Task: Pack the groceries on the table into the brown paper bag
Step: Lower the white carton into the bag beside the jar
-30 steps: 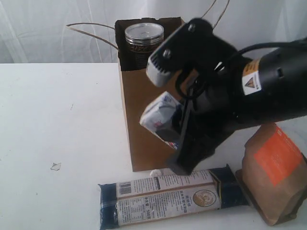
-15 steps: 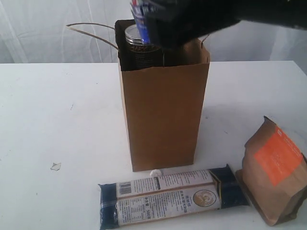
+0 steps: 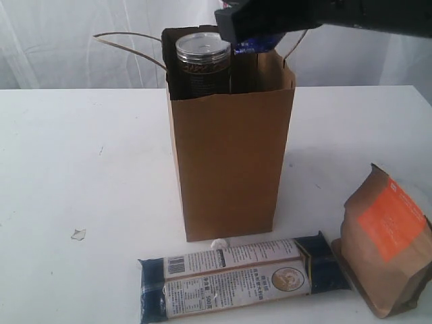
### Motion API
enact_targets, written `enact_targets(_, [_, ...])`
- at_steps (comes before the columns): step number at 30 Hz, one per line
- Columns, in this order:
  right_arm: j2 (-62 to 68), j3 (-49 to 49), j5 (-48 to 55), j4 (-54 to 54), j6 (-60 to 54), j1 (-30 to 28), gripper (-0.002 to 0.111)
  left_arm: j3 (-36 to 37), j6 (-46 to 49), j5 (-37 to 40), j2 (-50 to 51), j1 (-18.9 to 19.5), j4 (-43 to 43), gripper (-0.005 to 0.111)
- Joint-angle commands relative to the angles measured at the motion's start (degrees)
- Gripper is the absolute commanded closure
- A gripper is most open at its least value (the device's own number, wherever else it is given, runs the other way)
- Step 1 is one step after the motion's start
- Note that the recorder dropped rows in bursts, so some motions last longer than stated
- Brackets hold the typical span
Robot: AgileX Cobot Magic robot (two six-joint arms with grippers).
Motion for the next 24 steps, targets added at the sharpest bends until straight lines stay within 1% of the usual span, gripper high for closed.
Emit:
enact_targets(1, [2.41, -0.83, -1.42, 0.3, 0.19, -2.41, 0.108, 0.22, -0.16, 0.29, -0.29, 0.08, -0.24, 0.107])
enact_targets(9, [4.52, -0.71, 2.62, 0.3, 0.19, -2.92, 0.108, 0.22, -0.16, 0.29, -0.29, 0.08, -0.24, 0.107])
enact_targets(24, [8.07, -0.71, 0.36, 0.3, 0.66, -3.53, 0.108, 0.22, -0.16, 0.29, -0.29, 0.08, -0.24, 0.107])
